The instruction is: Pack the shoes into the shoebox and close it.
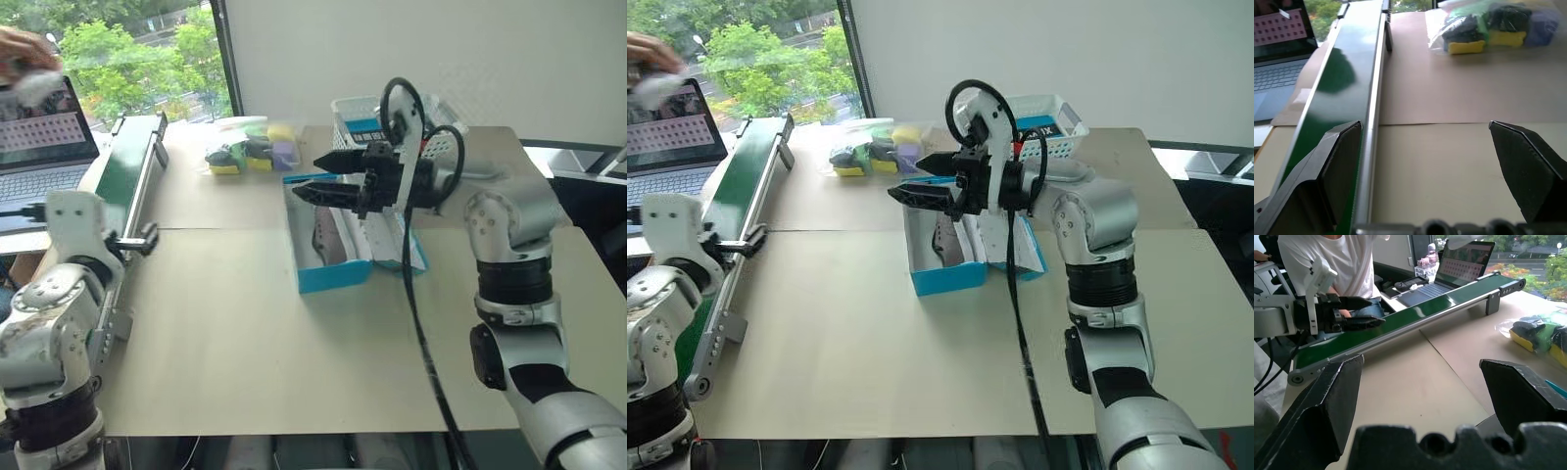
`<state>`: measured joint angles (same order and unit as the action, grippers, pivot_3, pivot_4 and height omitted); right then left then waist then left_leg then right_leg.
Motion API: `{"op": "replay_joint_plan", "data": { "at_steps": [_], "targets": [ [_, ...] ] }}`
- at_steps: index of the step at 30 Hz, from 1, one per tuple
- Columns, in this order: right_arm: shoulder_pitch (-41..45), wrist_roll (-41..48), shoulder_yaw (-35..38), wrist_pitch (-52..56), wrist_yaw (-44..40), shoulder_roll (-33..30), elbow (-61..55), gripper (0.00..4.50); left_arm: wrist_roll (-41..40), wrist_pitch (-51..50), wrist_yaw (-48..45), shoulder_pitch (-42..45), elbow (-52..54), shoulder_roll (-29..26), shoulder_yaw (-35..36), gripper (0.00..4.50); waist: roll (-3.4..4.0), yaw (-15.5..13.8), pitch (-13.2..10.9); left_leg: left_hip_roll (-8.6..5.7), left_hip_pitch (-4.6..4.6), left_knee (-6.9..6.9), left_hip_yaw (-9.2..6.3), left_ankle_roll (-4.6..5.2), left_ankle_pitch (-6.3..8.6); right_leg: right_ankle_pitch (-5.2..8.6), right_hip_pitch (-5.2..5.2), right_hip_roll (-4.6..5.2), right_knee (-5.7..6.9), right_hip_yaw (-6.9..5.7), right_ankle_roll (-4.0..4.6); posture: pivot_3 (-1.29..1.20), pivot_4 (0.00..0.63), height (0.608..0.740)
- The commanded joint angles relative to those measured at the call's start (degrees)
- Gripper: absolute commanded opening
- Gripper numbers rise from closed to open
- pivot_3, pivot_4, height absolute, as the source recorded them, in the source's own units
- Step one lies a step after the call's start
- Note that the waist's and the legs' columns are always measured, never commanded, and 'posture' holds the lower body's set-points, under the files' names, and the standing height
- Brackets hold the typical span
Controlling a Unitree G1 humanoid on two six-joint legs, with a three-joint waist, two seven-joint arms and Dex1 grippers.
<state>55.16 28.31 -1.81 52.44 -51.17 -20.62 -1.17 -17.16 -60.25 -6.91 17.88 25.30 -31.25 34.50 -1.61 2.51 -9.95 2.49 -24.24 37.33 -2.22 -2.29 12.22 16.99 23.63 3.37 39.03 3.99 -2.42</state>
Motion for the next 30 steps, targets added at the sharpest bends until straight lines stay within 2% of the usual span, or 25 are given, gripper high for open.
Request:
{"op": "replay_joint_plan", "data": {
  "at_steps": [1, 4, 7, 13, 24, 30],
  "targets": [
    [0.41, 1.31, 0.11, -2.63, 0.12, 0.64, -2.5, 4.5, 1.05, 1.09, 2.03, 0.48, -0.47, -0.94, 4.25, 4.47, 0.0, -0.02, 0.0, -0.01, 0.0, 0.0, 0.0, 0.0, 0.0, 0.0, 0.0, 0.01, 0.0, 0.0, 0.0, 0.0, 0.15, 0.74],
    [-0.99, 0.47, -2.23, -5.12, 0.23, 2.71, -3.7, 4.5, 2.29, 3.18, 1.87, -1.26, -0.94, -1.71, 3.31, 4.47, 0.0, 0.06, 0.0, 0.0, 0.01, -0.01, -0.02, 0.0, 0.0, 0.0, 0.0, 0.0, 0.02, -0.02, 0.0, 0.0, 0.15, 0.74],
    [-3.76, -4.43, -7.42, -10.79, 0.42, 2.57, -4.53, 4.5, 3.04, 4.25, 2.06, -2.24, -0.26, -1.39, 1.39, 4.47, -0.03, 0.09, 0.02, 0.01, 0.02, -0.03, -0.02, 0.0, 0.0, 0.0, 0.01, 0.0, 0.04, -0.02, 0.0, 0.0, 0.15, 0.74],
    [-8.26, -6.6, -10.8, -13.55, 1.93, 3.0, -6.07, 4.5, 3.12, 5.11, 3.42, -1.57, -1.95, -0.56, 0.69, 4.47, -0.11, -0.08, 0.07, 0.0, 0.01, 0.0, -0.02, -0.03, -0.01, 0.0, 0.0, 0.02, 0.04, -0.02, 0.01, 0.0, 0.15, 0.74],
    [-10.02, -7.39, -11.49, -12.2, 6.64, 4.98, -8.09, 4.5, 2.59, 11.78, 1.95, 0.94, -15.2, -2.18, 1.74, 4.47, -0.14, 0.02, 0.09, 0.0, 0.03, -0.02, -0.04, -0.03, -0.01, -0.01, 0.02, 0.0, 0.05, -0.03, 0.01, 0.0, 0.15, 0.74],
    [-9.81, -10.17, -11.57, -13.36, 10.64, 5.19, -7.27, 4.5, 0.98, 15.18, 0.17, 5.34, -23.09, -3.38, 1.58, 4.47, -0.21, -0.05, 0.13, 0.0, 0.04, -0.01, -0.06, -0.08, -0.04, -0.01, 0.01, 0.0, 0.07, -0.06, 0.02, 0.0, 0.15, 0.74]
  ]
}}
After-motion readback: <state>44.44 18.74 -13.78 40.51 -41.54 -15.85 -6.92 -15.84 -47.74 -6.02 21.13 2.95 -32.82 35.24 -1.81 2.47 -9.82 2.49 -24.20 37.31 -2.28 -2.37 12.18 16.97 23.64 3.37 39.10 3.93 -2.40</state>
